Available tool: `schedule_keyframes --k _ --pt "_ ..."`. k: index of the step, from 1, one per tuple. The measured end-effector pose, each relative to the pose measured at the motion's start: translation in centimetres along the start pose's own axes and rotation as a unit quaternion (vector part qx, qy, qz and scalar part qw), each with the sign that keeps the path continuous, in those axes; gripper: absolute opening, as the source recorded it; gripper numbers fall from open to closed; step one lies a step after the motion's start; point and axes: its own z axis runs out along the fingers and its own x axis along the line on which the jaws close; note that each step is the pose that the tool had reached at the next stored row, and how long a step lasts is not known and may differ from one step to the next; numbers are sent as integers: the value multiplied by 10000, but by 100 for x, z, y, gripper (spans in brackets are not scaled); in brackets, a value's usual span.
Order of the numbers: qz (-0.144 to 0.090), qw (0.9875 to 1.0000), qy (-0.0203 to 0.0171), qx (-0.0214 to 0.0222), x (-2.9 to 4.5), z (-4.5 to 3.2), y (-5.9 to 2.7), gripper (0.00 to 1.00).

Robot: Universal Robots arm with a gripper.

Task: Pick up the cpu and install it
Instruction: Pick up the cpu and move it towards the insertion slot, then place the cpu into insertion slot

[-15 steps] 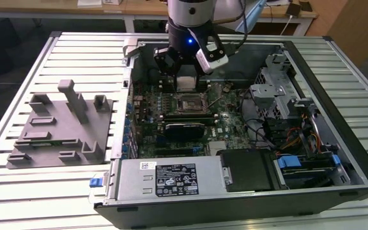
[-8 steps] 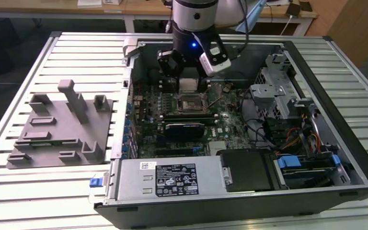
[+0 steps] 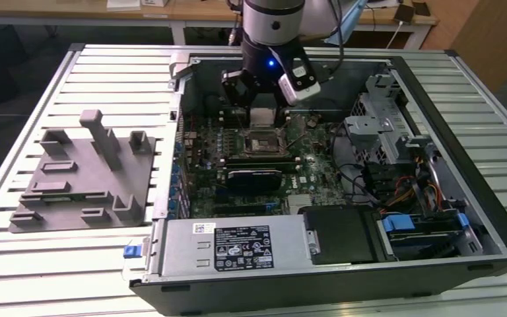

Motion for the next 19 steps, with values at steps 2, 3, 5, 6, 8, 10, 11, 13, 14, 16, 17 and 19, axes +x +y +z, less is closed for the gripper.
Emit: schedule_keyframes --k 2,3,5,6,8,10,11,13,14,16,17,19 --pt "0 10000 7 1 -14 22 16 54" --pt "0 10000 10 1 -17 32 23 54" --pt "0 10000 17 0 -21 55 34 54" --pt "0 10000 21 0 -23 67 38 54" --pt "2 10000 31 0 -28 92 44 54" --pt "3 10000 44 1 -36 117 48 54" --pt "3 10000 50 2 -44 128 50 54" --pt "4 10000 57 3 -60 146 57 54" --pt "4 10000 59 2 -65 155 59 54" --pt "4 10000 60 2 -65 158 59 54" --pt "4 10000 60 2 -65 158 59 54" --pt "4 10000 60 2 -65 162 59 54"
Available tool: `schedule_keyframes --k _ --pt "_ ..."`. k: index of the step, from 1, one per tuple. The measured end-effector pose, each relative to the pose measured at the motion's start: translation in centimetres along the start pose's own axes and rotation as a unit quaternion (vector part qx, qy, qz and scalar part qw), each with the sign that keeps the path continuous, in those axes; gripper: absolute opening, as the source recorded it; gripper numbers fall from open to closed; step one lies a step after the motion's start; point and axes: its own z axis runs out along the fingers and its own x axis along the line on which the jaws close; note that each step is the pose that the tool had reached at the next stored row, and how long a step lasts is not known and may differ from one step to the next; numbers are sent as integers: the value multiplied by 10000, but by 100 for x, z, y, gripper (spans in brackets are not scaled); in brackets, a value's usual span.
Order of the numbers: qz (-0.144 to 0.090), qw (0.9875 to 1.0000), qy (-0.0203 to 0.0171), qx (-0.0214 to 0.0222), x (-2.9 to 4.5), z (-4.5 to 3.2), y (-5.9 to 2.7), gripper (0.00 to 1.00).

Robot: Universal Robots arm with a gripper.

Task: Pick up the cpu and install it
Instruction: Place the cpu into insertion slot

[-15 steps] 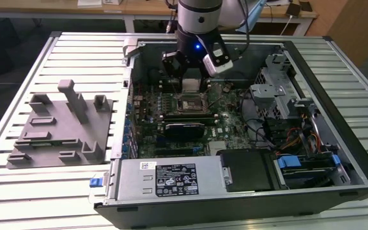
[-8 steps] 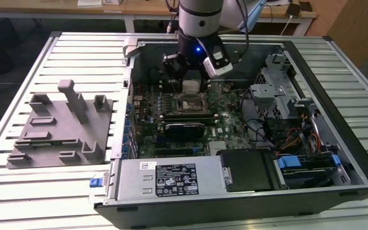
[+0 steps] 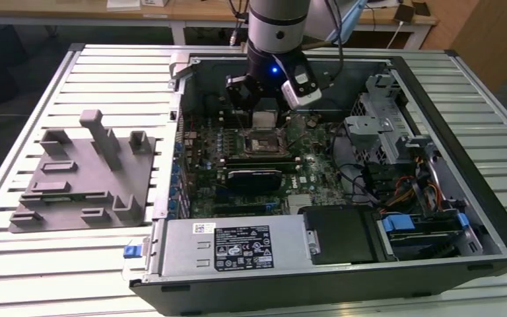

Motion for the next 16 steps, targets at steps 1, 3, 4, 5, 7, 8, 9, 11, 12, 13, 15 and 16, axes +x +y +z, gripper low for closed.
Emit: schedule_keyframes --k 1,3,4,5,7,8,9,11,12,13,15,16 --pt "0 10000 0 0 0 0 0 54" --pt "0 10000 0 0 0 1 0 54" --pt "0 10000 0 0 0 1 0 54" --pt "0 10000 0 0 0 1 0 54" --pt "0 10000 1 0 0 1 0 54" --pt "1 10000 3 0 0 1 0 54" --pt "1 10000 3 0 0 1 0 54" --pt "9 10000 4 0 0 1 0 54" --pt "59 10000 -1 -1 0 2 0 54" --pt "135 9999 -7 -1 -1 2 0 54" --pt "299 9996 -21 -2 0 2 0 54" --pt "377 9993 -27 -2 0 2 0 54"
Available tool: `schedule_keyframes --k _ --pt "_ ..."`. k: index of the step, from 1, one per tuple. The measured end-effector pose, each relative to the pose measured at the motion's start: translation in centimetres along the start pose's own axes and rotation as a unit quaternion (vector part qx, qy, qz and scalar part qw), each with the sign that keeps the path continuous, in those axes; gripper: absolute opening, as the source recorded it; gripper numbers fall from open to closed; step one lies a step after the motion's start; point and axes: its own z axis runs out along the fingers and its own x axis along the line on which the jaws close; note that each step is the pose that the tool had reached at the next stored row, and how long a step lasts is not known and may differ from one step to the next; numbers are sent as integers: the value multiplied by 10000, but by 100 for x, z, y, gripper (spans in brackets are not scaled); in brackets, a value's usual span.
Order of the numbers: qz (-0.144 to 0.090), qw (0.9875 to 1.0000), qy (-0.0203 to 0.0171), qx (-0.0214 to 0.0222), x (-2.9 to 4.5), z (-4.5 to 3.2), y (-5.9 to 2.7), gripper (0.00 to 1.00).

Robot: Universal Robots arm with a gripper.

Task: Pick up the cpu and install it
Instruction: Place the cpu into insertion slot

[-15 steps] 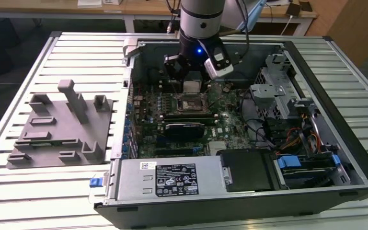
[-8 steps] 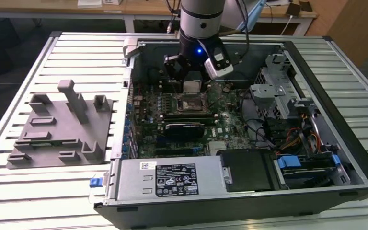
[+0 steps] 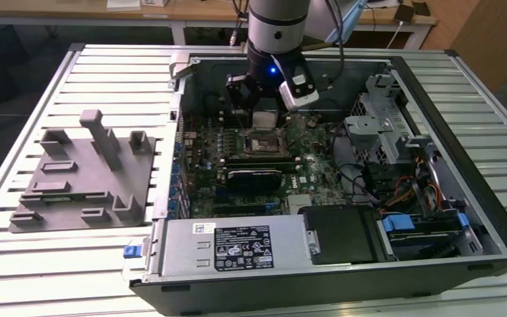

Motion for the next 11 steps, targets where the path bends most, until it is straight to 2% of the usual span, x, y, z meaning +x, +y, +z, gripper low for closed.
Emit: schedule_keyframes --k 6,11 --pt "447 9990 -38 -2 0 0 0 54" --pt "833 9965 -69 -4 0 0 0 54"
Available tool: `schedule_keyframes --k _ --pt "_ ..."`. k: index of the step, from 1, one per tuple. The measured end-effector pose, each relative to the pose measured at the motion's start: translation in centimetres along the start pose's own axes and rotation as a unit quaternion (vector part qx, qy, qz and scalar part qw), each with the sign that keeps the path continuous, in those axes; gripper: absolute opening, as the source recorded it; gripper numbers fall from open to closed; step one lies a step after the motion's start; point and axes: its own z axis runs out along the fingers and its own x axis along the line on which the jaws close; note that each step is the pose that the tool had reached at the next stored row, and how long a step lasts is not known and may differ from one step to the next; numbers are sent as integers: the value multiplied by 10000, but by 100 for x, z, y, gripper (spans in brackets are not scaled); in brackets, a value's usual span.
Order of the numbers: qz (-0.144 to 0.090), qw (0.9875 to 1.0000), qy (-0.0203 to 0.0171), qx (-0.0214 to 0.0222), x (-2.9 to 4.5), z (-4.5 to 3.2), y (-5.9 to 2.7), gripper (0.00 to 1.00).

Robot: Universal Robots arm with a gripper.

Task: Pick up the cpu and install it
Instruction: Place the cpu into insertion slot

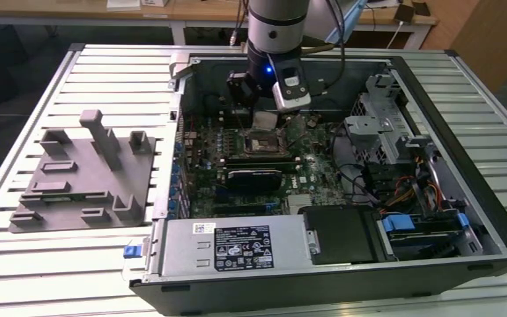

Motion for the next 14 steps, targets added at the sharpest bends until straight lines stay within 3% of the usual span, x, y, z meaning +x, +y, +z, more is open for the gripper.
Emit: schedule_keyframes --k 7,14 --pt "512 9987 -43 -2 0 0 0 54" --pt "974 9952 -81 -4 0 -1 0 54"
